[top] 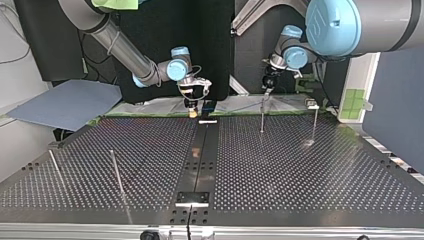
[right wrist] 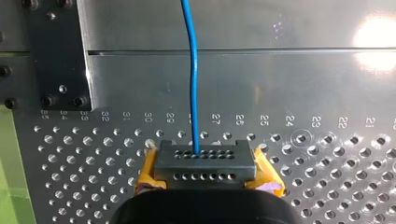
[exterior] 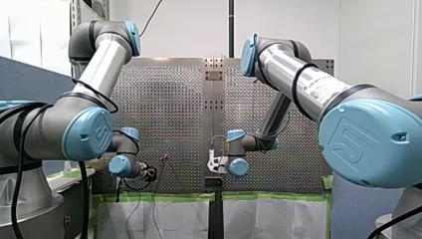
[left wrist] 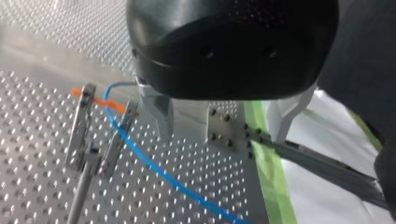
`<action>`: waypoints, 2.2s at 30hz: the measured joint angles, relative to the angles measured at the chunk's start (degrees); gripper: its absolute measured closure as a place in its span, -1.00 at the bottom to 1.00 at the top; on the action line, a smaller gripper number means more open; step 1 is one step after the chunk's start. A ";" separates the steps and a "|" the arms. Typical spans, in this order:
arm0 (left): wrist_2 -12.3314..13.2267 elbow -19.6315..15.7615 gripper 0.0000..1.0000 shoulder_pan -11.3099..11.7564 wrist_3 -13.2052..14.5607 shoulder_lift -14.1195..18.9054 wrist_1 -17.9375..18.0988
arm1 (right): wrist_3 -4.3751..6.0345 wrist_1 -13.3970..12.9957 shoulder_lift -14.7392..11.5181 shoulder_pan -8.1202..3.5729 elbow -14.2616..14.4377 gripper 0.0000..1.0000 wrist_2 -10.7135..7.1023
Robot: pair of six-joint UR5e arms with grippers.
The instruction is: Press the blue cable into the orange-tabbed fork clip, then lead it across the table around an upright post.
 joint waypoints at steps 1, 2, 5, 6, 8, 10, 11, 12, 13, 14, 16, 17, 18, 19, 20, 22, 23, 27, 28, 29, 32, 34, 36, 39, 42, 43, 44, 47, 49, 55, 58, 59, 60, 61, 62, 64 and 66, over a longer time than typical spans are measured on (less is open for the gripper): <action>0.39 -0.02 -1.00 -0.02 0.36 0.01 0.03 | 0.00 0.01 0.01 0.00 0.00 1.00 -0.01; 0.80 -0.07 -1.00 -0.01 0.71 0.04 0.06 | 0.00 0.01 0.01 -0.01 0.00 1.00 -0.02; 2.14 -0.57 -1.00 0.29 1.70 0.44 0.44 | 0.01 0.01 0.07 -0.01 -0.01 1.00 -0.03; 2.68 -0.95 -1.00 0.58 1.82 0.79 0.80 | 0.00 0.01 0.08 -0.01 -0.01 1.00 -0.03; 3.34 -1.62 -1.00 1.08 1.66 1.42 1.39 | 0.00 0.00 0.10 -0.02 -0.01 1.00 -0.03; 3.76 -2.42 -1.00 1.44 1.10 2.22 2.21 | 0.00 -0.02 0.15 -0.03 -0.01 1.00 -0.04; 3.86 -2.83 -1.00 1.53 0.76 2.62 2.63 | 0.00 -0.06 0.16 -0.02 -0.02 1.00 -0.07; 3.95 -3.40 -1.00 1.60 0.24 3.18 3.15 | 0.00 -0.09 0.18 0.00 -0.02 1.00 -0.12; 3.97 -3.81 -1.00 1.60 -0.16 3.59 3.57 | 0.00 -0.12 0.20 0.04 -0.01 1.00 -0.20; 3.92 -4.24 -1.00 1.52 -0.57 4.03 4.00 | 0.00 -0.14 0.23 0.08 -0.01 1.00 -0.25; 3.51 -5.25 -1.00 1.13 -1.55 5.03 5.00 | 0.00 -0.14 0.26 0.20 -0.01 1.00 -0.33; 3.23 -5.64 -1.00 0.97 -1.97 5.45 5.41 | 0.00 -0.13 0.26 0.24 -0.01 1.00 -0.35; 2.83 -6.06 -1.00 0.78 -2.52 6.01 6.00 | 0.00 -0.12 0.26 0.26 0.00 1.00 -0.35; 2.58 -6.29 -1.00 0.65 -2.95 6.44 6.43 | 0.00 -0.11 0.27 0.28 -0.01 1.00 -0.36; 2.39 -6.46 -1.00 0.52 -3.39 6.88 6.85 | 0.00 -0.11 0.27 0.28 -0.01 1.00 -0.37; 2.13 -6.69 -1.00 0.26 -4.43 7.92 7.70 | 0.01 -0.10 0.29 0.26 0.00 1.00 -0.38; 2.07 -6.73 -1.00 0.15 -4.84 8.37 7.94 | 0.01 -0.09 0.30 0.25 -0.01 1.00 -0.38; 1.42 -6.79 -1.00 -0.29 -5.90 10.31 8.43 | 0.10 -0.13 0.34 0.24 0.00 1.00 -0.44; 1.13 -6.79 -1.00 -0.39 -6.05 10.65 8.49 | 0.12 -0.12 0.35 0.24 -0.01 1.00 -0.48; 0.79 -6.79 -1.00 -0.50 -6.20 10.91 8.55 | 0.14 -0.12 0.36 0.24 -0.01 1.00 -0.50; -0.54 -6.80 -1.00 -0.88 -6.66 11.35 8.58 | 0.17 -0.10 0.37 0.22 -0.01 1.00 -0.54; -1.61 -6.81 -1.00 -1.16 -6.83 11.45 8.44 | 0.17 -0.09 0.41 0.17 -0.01 1.00 -0.55; -2.65 -6.81 -1.00 -1.46 -6.88 11.49 8.11 | 0.18 -0.09 0.44 0.16 -0.01 1.00 -0.55; -4.05 -6.81 -1.00 -1.89 -6.81 11.46 7.30 | 0.18 -0.09 0.49 0.16 0.00 1.00 -0.56; -5.43 -6.81 -1.00 -2.34 -6.78 11.40 6.72 | 0.21 -0.09 0.52 0.16 0.00 1.00 -0.56; -5.72 -6.81 -1.00 -2.46 -6.77 11.39 6.61 | 0.23 -0.09 0.53 0.16 0.00 1.00 -0.56; -5.95 -6.82 -1.00 -2.57 -6.78 11.38 6.52 | 0.24 -0.09 0.54 0.16 0.00 1.00 -0.56; -6.29 -6.82 -1.00 -2.89 -6.92 11.31 6.37 | 0.31 -0.09 0.59 0.19 0.00 1.00 -0.56; -6.33 -6.83 -1.00 -3.08 -7.09 11.27 6.29 | 0.33 -0.12 0.61 0.20 0.00 1.00 -0.56; -6.40 -6.88 -1.00 -3.40 -8.09 10.68 6.08 | 0.35 -0.17 0.70 0.26 -0.01 1.00 -0.58; -6.45 -6.88 -1.00 -3.56 -8.27 9.98 6.07 | 0.35 -0.17 0.76 0.29 -0.01 1.00 -0.71; -6.46 -6.87 -1.00 -3.59 -8.30 9.85 6.05 | 0.35 -0.17 0.78 0.30 -0.01 1.00 -0.74; -6.46 -6.86 -1.00 -3.63 -8.33 9.74 6.03 | 0.35 -0.17 0.78 0.30 -0.01 1.00 -0.76; -6.45 -6.85 -1.00 -3.65 -8.34 9.68 6.02 | 0.35 -0.18 0.81 0.30 -0.01 1.00 -0.78; -6.44 -6.84 -1.00 -3.67 -8.35 9.63 6.01 | 0.35 -0.17 0.83 0.31 0.00 1.00 -0.79; -6.41 -6.83 -1.00 -3.74 -8.36 9.58 5.94 | 0.35 -0.18 0.86 0.31 0.00 1.00 -0.81; -6.44 -6.83 -1.00 -3.83 -8.34 9.58 5.87 | 0.35 -0.21 0.88 0.31 -0.01 1.00 -0.82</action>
